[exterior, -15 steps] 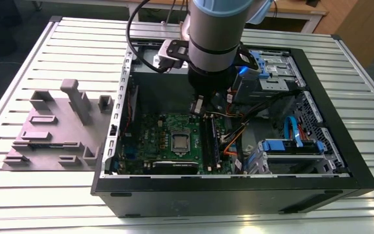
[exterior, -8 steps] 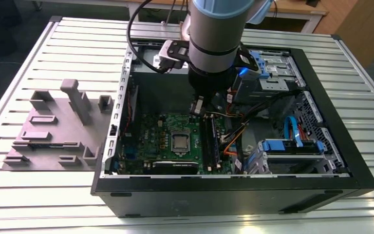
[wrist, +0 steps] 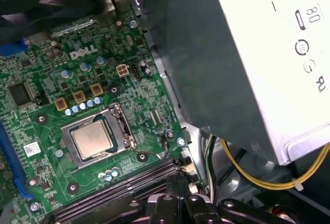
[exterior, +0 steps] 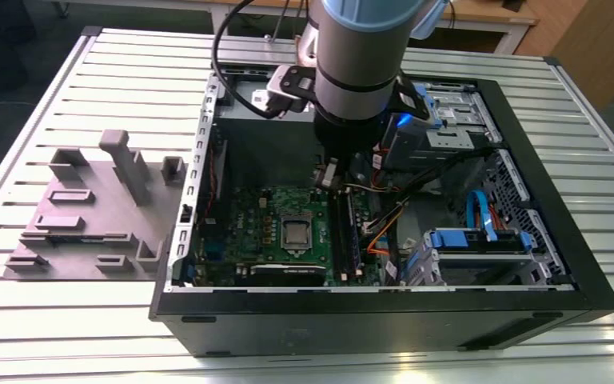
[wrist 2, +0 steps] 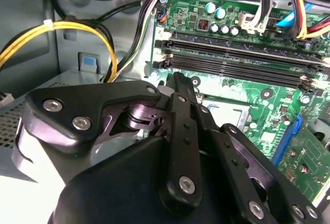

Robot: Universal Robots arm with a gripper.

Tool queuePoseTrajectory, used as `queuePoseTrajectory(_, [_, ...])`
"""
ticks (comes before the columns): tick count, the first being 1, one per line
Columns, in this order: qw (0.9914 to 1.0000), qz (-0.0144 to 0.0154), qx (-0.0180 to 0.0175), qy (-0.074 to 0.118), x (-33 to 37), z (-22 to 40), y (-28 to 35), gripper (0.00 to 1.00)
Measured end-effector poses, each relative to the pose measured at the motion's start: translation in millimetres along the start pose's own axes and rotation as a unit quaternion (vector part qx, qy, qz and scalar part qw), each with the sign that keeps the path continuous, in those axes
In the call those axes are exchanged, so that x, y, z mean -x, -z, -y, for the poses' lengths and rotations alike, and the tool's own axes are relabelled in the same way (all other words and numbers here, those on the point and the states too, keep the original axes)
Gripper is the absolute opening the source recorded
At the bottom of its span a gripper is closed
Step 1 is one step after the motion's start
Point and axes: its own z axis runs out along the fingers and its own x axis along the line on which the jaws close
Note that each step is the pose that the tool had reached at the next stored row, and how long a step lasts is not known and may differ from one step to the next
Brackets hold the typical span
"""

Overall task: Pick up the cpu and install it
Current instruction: 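Install the first cpu locking lever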

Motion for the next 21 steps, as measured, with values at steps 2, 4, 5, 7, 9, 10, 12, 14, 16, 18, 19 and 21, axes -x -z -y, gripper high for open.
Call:
queuePoseTrajectory(2, [0.99999,0.0003,-0.0004,-0.003,0.0,0.0,-0.1,0.10])
queuePoseTrajectory(4, [0.99999,0.0004,-0.0004,-0.003,0.0,0.0,-0.2,0.10])
queuePoseTrajectory(5, [0.99999,0.0004,-0.0004,-0.003,0.0,0.0,-0.2,0.10])
queuePoseTrajectory(7, [0.99999,0.0004,-0.0004,-0.003,-0.1,-0.1,-0.3,0.10])
queuePoseTrajectory(9, [0.99999,0.0012,-0.0012,-0.003,-1.2,-2.3,-1.1,0.10])
queuePoseTrajectory(10, [0.99999,0.0020,-0.0014,-0.003,-1.9,-3.7,-1.5,0.10])
queuePoseTrajectory(12, [0.99998,0.0044,-0.0008,-0.003,-2.7,-5.4,-1.9,0.10])
queuePoseTrajectory(14, [0.99997,0.0070,0.0002,-0.003,-3.1,-6.1,-2.2,0.10])
queuePoseTrajectory(16, [0.99991,0.0123,0.0024,-0.004,-3.5,-6.8,-2.4,0.10])
queuePoseTrajectory(18, [0.99985,0.0161,0.0038,-0.004,-3.8,-7.5,-2.6,0.10])
queuePoseTrajectory(19, [0.99985,0.0164,0.0039,-0.004,-4.0,-7.9,-2.7,0.10])
queuePoseTrajectory(21, [0.99984,0.0169,0.0038,-0.005,-6.3,-11.0,-7.8,0.10])
